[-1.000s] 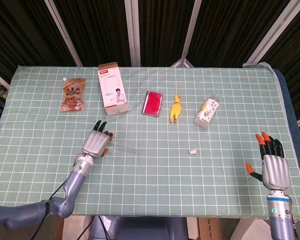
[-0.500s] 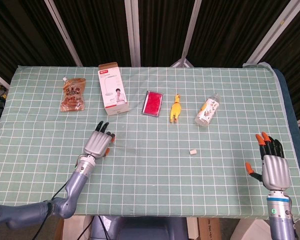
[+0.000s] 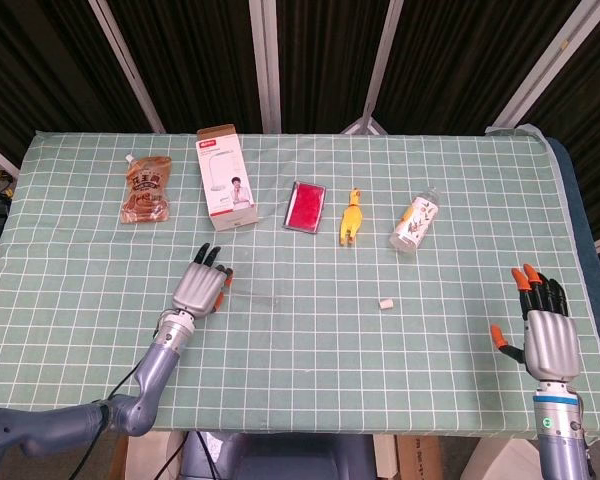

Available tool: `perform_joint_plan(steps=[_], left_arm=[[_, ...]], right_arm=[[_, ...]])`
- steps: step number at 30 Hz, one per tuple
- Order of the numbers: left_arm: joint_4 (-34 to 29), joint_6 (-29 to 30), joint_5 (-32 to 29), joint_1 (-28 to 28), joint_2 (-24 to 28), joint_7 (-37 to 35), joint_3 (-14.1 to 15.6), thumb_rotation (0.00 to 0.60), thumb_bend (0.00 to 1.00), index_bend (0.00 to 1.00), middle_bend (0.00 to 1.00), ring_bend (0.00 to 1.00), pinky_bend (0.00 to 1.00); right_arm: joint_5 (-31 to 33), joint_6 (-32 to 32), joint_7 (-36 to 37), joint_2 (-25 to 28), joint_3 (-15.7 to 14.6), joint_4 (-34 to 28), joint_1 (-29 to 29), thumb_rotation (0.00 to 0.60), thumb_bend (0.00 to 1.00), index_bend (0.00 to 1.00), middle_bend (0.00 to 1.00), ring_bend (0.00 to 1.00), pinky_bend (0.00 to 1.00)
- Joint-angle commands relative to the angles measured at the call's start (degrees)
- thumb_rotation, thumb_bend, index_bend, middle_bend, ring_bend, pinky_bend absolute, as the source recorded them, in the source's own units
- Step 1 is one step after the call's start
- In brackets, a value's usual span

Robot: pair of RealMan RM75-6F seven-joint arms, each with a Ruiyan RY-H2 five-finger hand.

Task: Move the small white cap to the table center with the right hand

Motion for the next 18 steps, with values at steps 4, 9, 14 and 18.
perform_joint_plan(steps=[4,9,14,18], left_arm=[[-0.15,1.28,1.38,0.31,0.05,-2.03,-0.24,0.6,0.61,0.48,0.48,0.09,0.0],[-2.11,3.8,4.91,0.78,1.27,-6.02,-0.89,0.6,0.61,0.49,0.5,0.11,0.0],[-4.54,7.16,8.85,1.77,3.16,-11.47,-1.84,0.6,0.62,0.49,0.51,0.11,0.0],[-6.69,8.76,9.98,2.37,5.18,-13.49,-2.85,0.6,0.62,0.49,0.51,0.12,0.0]], right_arm=[[0.0,-0.03,0.03,0.05,-0.01,-0.1,-0.08,0.6,0.34,0.0,0.0,0.0,0.0],[-0.97,0.38,0.56,0.39,0.15,-0.18,0.0,0.6,0.34,0.0,0.0,0.0,0.0],[-1.81,0.53,1.32,0.7,0.89,-1.06,0.57,0.6,0.34,0.0,0.0,0.0,0.0],[-1.8,-1.6,0.27,0.88,1.25,-2.24,2.13,0.6,0.35,0.11,0.0,0.0,0.0]])
